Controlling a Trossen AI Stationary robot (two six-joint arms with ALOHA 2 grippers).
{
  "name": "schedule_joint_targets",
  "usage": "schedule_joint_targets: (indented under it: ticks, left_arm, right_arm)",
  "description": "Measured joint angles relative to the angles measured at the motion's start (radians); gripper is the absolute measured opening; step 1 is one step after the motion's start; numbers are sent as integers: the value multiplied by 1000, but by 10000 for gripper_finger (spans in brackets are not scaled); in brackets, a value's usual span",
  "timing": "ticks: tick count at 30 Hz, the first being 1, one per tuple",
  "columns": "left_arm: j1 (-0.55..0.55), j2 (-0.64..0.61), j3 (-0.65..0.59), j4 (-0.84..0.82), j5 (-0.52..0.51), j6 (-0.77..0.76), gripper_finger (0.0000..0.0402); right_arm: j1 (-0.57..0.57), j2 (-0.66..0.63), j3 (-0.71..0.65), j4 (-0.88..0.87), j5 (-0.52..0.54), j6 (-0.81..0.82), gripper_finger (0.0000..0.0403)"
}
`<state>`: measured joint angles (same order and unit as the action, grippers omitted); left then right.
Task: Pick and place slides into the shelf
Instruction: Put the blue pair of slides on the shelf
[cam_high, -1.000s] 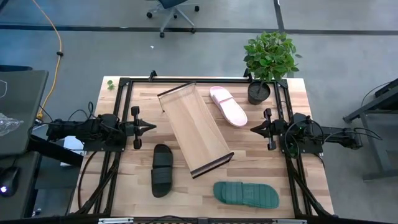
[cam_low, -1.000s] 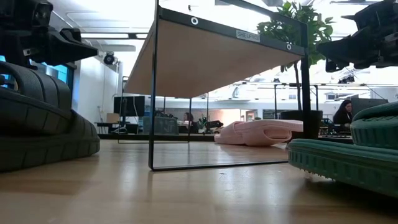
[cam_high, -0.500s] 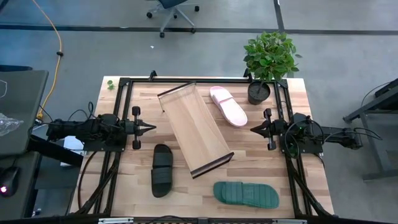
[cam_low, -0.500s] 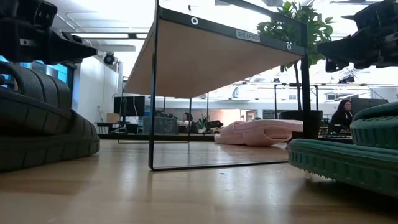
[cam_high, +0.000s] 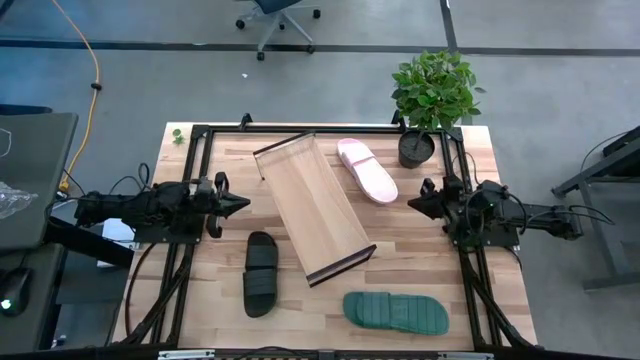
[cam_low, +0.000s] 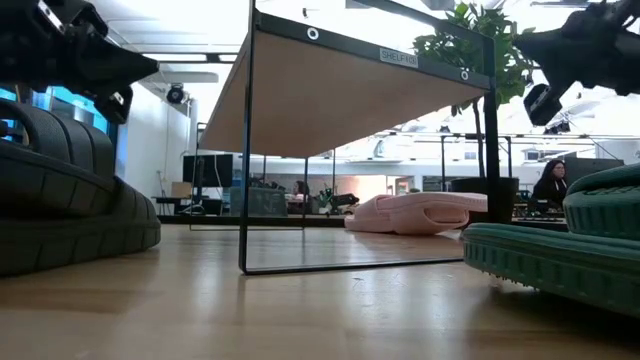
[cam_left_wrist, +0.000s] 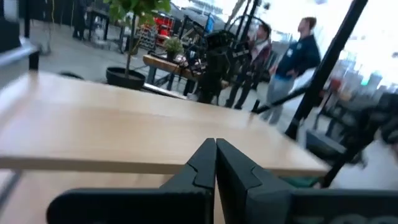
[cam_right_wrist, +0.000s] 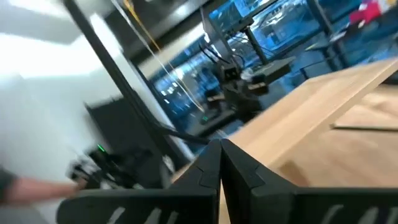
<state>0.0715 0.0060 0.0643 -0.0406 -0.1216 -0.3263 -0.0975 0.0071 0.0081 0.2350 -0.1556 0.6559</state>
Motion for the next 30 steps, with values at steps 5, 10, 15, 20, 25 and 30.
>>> schedule_joint_targets:
  ticks: [5,10,15,20,25,30]
  left_arm:
    - [0,0,0,0,-2,-98,1]
    - [0,0,0,0,-2,-107,1]
    - [0,0,0,-6,-8,-107,1]
    - [0,0,0,-8,-11,-107,1]
    - [0,0,0,27,-38,-135,1]
    - [0,0,0,185,-53,-129,1]
  right_arm:
    - [0,0,0,28,29,241,0]
    - [0,0,0,25,177,500,0]
    - [0,0,0,26,277,586,0]
    - [0,0,1,123,297,584,0]
    - [0,0,80,183,315,444,0]
    - [0,1,209,116,314,285,0]
